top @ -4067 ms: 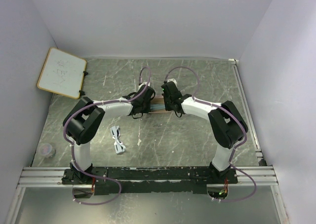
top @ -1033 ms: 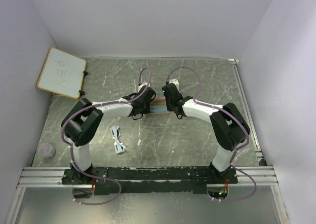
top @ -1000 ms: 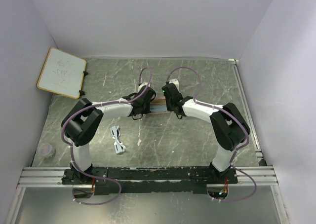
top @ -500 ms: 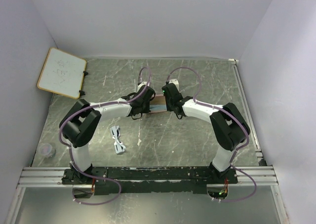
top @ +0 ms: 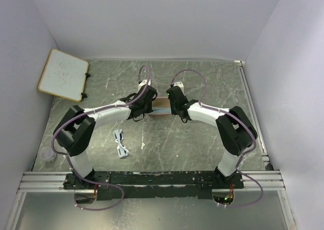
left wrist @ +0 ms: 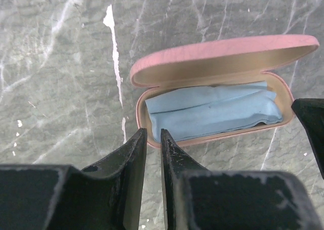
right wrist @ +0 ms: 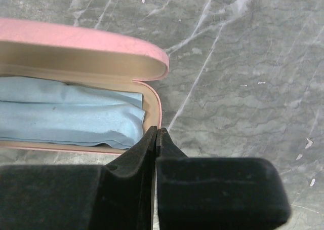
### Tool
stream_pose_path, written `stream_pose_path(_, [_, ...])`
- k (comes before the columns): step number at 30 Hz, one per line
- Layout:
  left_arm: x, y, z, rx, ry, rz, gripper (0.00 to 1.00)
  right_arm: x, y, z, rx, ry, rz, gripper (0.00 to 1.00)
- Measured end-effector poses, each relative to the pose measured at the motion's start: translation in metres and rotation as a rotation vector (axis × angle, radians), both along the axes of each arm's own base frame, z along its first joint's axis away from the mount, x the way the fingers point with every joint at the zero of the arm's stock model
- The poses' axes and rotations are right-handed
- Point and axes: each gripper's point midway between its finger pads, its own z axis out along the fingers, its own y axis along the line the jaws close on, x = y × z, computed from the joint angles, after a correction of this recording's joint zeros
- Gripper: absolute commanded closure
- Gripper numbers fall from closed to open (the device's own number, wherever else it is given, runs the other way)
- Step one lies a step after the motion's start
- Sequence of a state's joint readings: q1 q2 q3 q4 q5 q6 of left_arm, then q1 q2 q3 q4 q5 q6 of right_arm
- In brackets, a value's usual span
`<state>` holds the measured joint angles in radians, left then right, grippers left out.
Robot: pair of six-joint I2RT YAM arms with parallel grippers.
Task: Organize the sunglasses
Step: Place the glasses cleaning cloth in the sunglasses case, then adjust the sunglasses case at the center of the board.
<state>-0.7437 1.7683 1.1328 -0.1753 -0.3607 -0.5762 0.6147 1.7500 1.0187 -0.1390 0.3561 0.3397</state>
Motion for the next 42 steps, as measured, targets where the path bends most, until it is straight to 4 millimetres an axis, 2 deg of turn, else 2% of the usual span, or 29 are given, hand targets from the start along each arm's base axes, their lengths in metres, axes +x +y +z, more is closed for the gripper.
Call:
stream_pose_path(8, [0.009,0.014,0.009,0.034,-0.042,0.039,0.71,0.003,0.002,0.006,0.014,-0.02,0.0,1.0])
stream_pose_path(14, [0.026,0.031,0.016,0.052,-0.069,0.085,0.71,0.004,0.003,0.007,0.019,-0.027,0.001,1.0])
stream_pose_path(19, [0.047,0.033,0.034,0.037,-0.121,0.096,0.71,-0.001,0.0,0.0,0.012,-0.016,0.001,1.0])
stream_pose_path(22, [0.065,0.027,0.046,0.022,-0.163,0.095,0.71,-0.003,-0.001,-0.002,0.008,-0.01,0.001,1.0])
stream_pose_path(26, [0.09,0.02,0.051,0.01,-0.196,0.085,0.71,-0.002,-0.001,-0.002,0.01,-0.012,0.002,1.0])
stream_pose_path(29, [0.108,0.009,0.044,0.004,-0.194,0.065,0.71,-0.002,-0.001,-0.002,0.011,-0.013,0.001,1.0])
stream_pose_path(32, [0.118,-0.001,0.029,0.0,-0.177,0.035,0.71,-0.002,-0.001,-0.002,0.01,-0.014,0.001,1.0])
stream_pose_path(38, [0.114,-0.011,-0.002,0.002,-0.115,-0.026,0.75,-0.002,-0.001,-0.002,0.01,-0.014,0.001,1.0])
stream_pose_path(42, [0.11,-0.015,-0.007,-0.015,-0.103,-0.051,0.83,-0.002,-0.001,-0.002,0.01,-0.014,0.001,1.0])
